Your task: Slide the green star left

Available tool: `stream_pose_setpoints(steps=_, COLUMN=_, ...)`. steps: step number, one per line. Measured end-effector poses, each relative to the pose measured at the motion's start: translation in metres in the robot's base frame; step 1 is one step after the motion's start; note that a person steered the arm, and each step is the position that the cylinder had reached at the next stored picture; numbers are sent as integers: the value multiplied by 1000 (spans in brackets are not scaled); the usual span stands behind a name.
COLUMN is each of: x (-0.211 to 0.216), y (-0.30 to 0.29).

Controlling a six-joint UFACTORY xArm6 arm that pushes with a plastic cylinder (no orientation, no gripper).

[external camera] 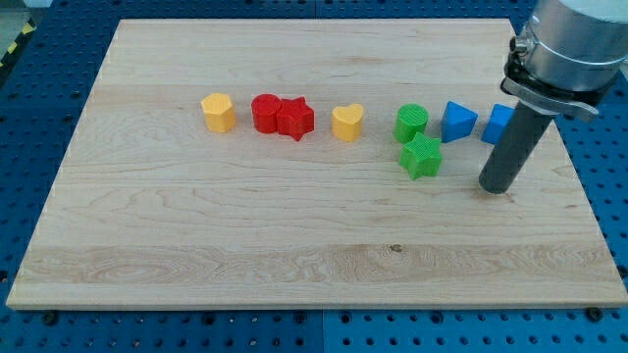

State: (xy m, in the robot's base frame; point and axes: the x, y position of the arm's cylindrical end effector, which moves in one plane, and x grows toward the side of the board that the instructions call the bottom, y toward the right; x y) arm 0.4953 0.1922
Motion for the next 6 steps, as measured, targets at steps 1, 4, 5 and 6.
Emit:
stream_pose_setpoints(steps=1, x=-6, y=-4)
stream_pose_setpoints(steps=4, x=-20, y=-73)
stream_pose_setpoints(steps=5, x=-20, y=-86)
stream_pose_setpoints(steps=6, x=-18, y=-88)
